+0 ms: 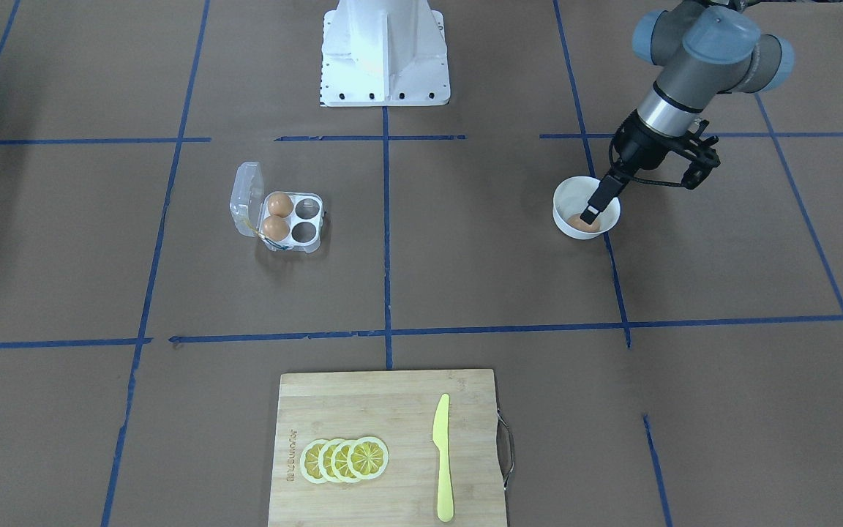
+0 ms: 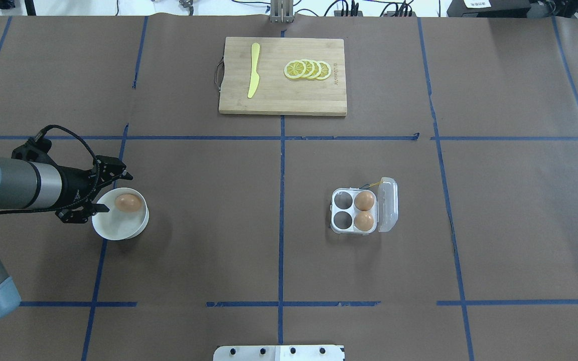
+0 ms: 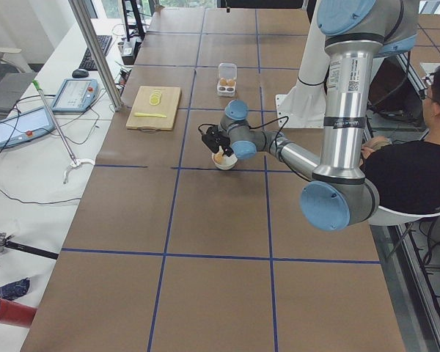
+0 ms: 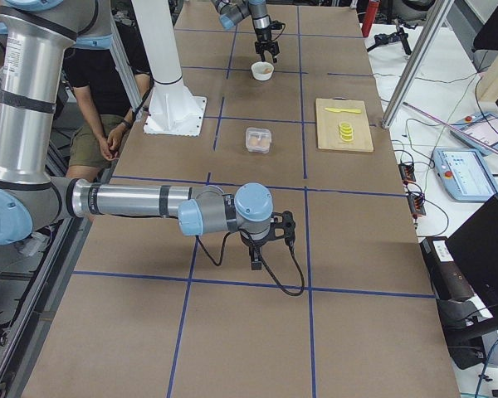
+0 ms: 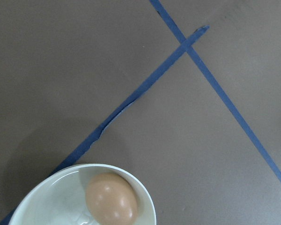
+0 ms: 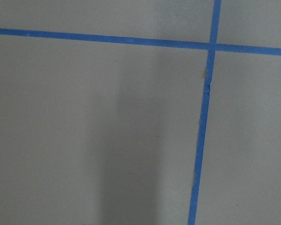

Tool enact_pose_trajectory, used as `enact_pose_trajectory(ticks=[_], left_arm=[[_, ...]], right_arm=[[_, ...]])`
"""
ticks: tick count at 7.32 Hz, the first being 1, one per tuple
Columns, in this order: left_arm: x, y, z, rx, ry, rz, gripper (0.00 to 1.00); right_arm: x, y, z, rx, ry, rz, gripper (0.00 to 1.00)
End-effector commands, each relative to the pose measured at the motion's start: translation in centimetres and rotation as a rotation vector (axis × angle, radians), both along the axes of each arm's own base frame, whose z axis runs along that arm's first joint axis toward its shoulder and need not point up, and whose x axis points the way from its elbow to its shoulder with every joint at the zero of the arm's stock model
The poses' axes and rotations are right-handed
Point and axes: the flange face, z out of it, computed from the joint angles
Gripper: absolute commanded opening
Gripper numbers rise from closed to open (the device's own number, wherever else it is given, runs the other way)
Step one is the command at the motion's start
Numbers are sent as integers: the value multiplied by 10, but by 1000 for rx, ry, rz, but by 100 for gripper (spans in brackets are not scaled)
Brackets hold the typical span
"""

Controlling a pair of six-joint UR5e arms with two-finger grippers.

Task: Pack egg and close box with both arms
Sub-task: 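Move the left gripper over the white bowl toward the brown egg, then lower the left gripper into the bowl and grasp the brown egg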

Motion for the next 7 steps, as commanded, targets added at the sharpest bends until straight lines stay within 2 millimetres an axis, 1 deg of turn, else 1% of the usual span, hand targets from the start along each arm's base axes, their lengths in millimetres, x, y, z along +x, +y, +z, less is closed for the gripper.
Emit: enact_pose_trajectory(ticks=[1,3,4,7], left_arm=[[9,5,4,-20,-25,-18,90],[17,11,6,-18,-32,-12,87],[21,14,9,-24,-49,-9,83],[23,15,12,-27,-54,-5,76]], right_arm=[[0,1,5,-9,0,-2,100],[-1,1,6,-11,0,-3,100],[-1,1,6,-11,0,-3,100],[-1,1,8,-17,-1,-2,100]])
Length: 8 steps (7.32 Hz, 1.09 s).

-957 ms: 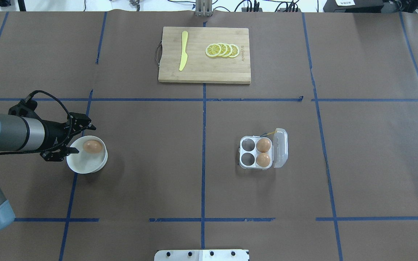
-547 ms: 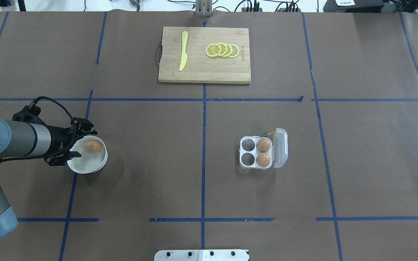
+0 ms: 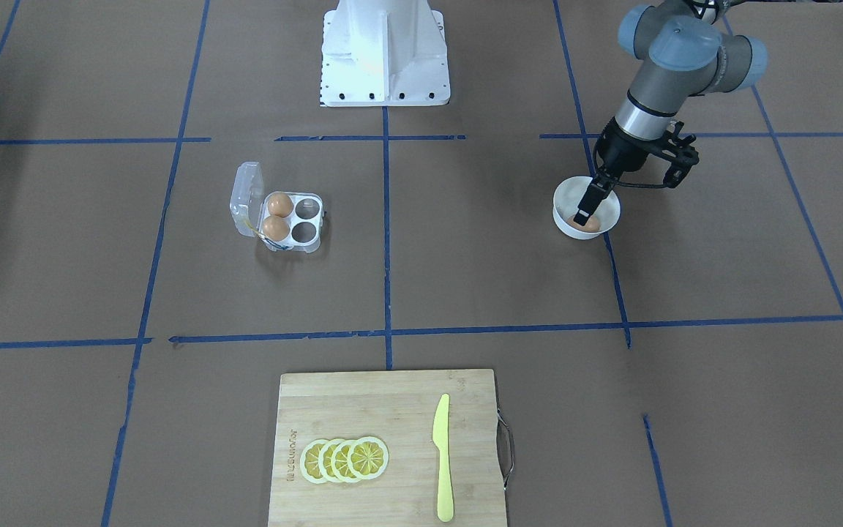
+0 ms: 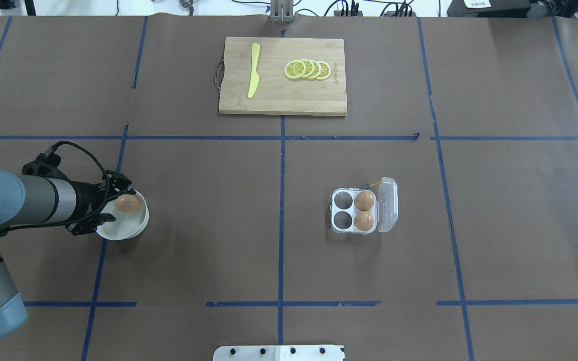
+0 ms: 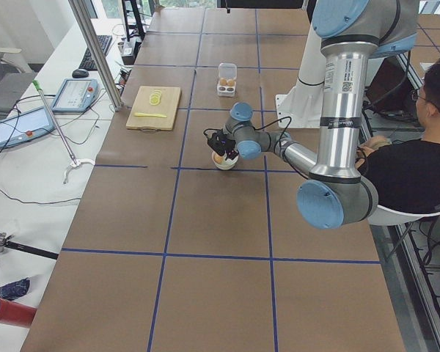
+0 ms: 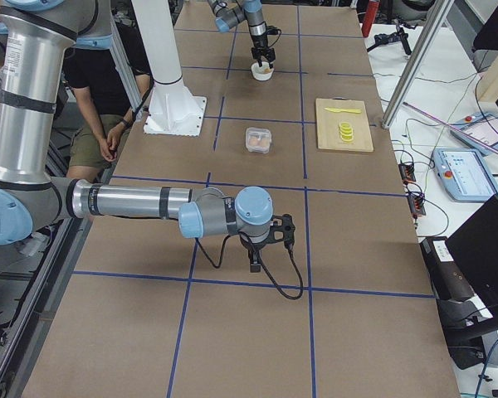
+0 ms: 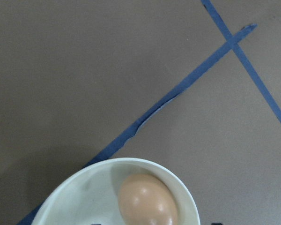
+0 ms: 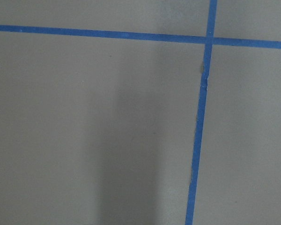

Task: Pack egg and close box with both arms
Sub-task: 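Lower the left gripper into the bowl and grasp the brown egg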

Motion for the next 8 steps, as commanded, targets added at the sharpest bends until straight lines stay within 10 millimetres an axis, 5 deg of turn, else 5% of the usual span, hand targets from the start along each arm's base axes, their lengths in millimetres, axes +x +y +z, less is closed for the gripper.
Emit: enact_pose_trajectory(ticks=[1,8], left_arm=[[2,0,3,-3,-5,2,76],[10,2,17,-24,-38,13,72]], right_arm=[[0,0,1,-2,-1,0,100],[-1,1,3,-11,-15,-2,100]])
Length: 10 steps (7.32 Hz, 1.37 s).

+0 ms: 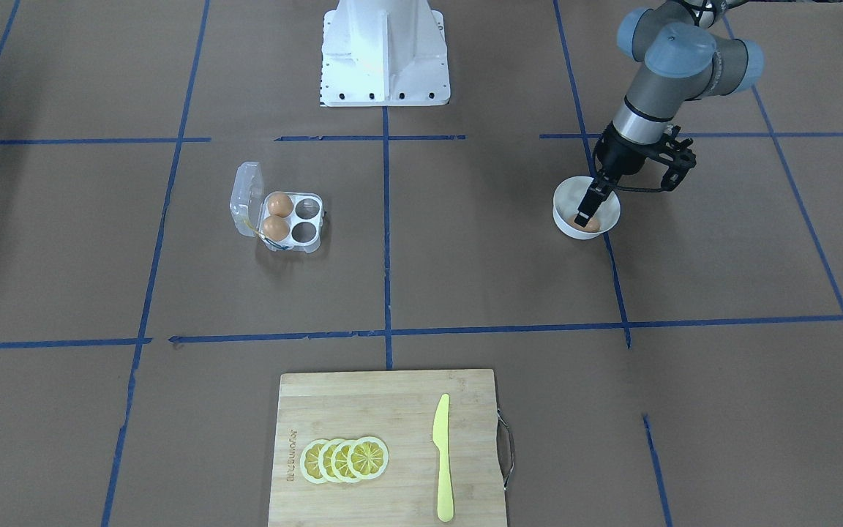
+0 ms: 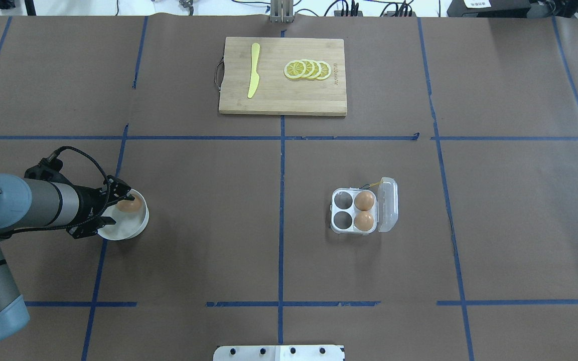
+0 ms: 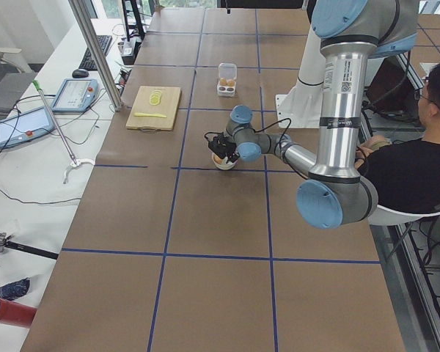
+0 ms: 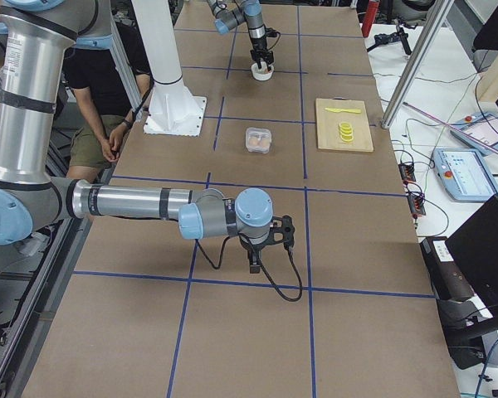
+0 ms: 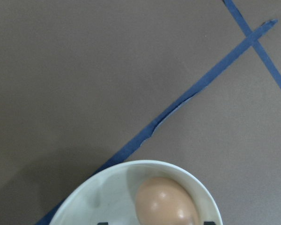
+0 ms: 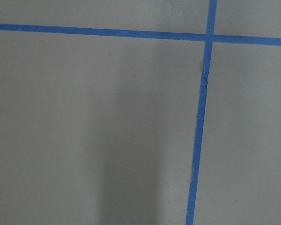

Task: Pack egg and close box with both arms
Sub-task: 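Lower the left gripper into the bowl and grasp the brown egg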

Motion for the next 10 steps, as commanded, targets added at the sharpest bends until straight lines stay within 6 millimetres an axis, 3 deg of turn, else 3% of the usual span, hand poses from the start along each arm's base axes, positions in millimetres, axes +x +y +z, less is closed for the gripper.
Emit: enact_pose_trajectory(ticks=[1,5,8,9,10], left_arm=[[3,0,3,-8,-13,3,72],[4,0,3,-15,-27,8,67],[3,0,4,-15,-30,7,49],[3,0,5,-18,-35,7,29],[2,1,3,-19,-36,7,0]], right_arm=[[-1,1,2,-7,-11,-2,100],[-1,1,2,-7,-13,-2,100],[-1,1,3,-10,-12,-2,100],[-1,1,3,-10,-12,-2,100],[-1,1,3,-9,-12,-2,100]])
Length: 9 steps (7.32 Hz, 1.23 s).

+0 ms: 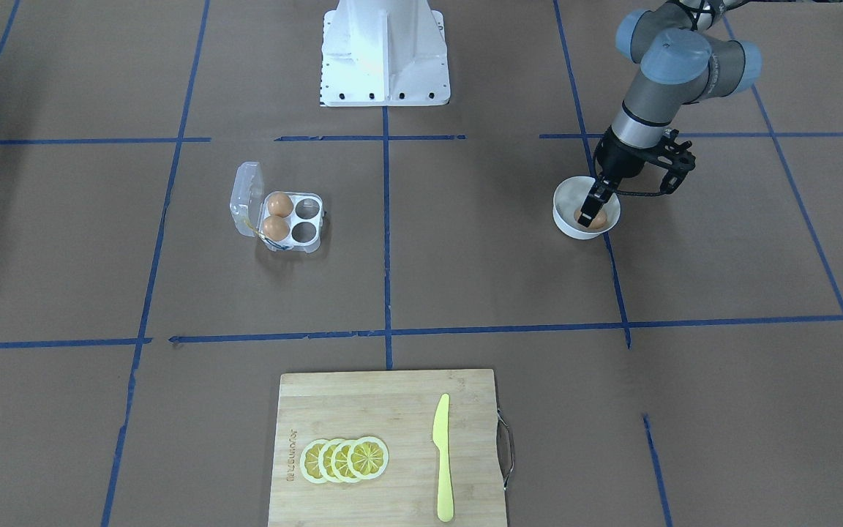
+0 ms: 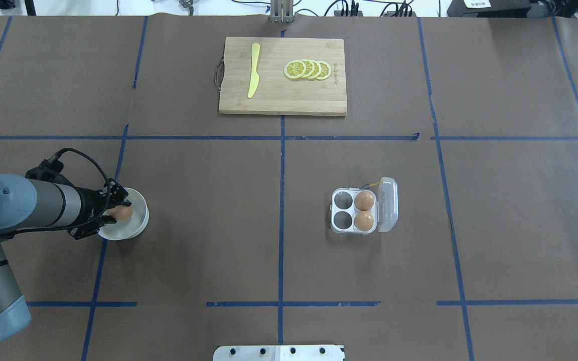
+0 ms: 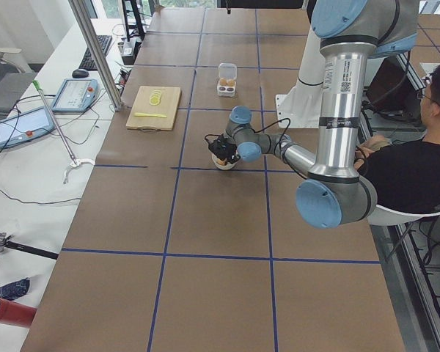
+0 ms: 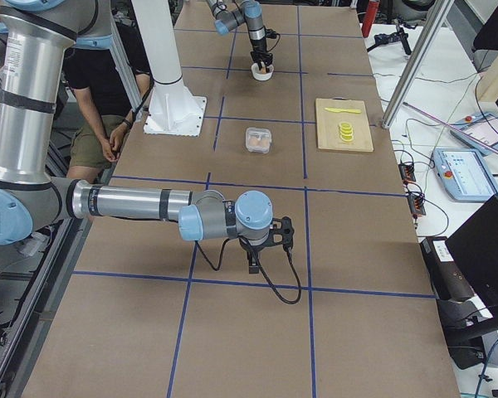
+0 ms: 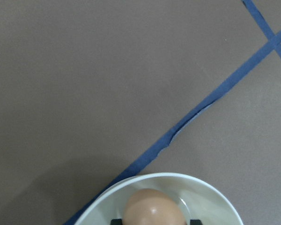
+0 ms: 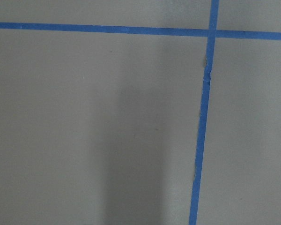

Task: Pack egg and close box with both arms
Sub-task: 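Lower the left gripper into the bowl and grasp the brown egg, then carry the egg with the left gripper to the clear egg carton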

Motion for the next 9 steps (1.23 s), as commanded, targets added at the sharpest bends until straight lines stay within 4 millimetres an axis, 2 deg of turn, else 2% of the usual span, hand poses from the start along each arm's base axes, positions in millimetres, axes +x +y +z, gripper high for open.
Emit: enact_pose_trajectory(ticks=[1,4,5,6,7,8,9], left_arm=[[-2,0,-4,0,-2,2,0],[-11,2,-25,29,30,5,0],[-16,8,-40,67,41,56,0],[-25,16,-65,107,39,131,0],[-24,20,-80,112,25,153,0],[-7,13,-115,138,58,158,0],[28,16,-161,145,56,203,0]], right_arm=[[0,0,-1,1,0,0,100],[0,-1,0,1,0,0,100],[0,-1,0,1,0,0,100],[0,-1,0,3,1,-1,100],[0,-1,0,3,1,-1,100],[0,-1,0,3,1,-1,100],[0,-1,-1,6,1,-1,100]])
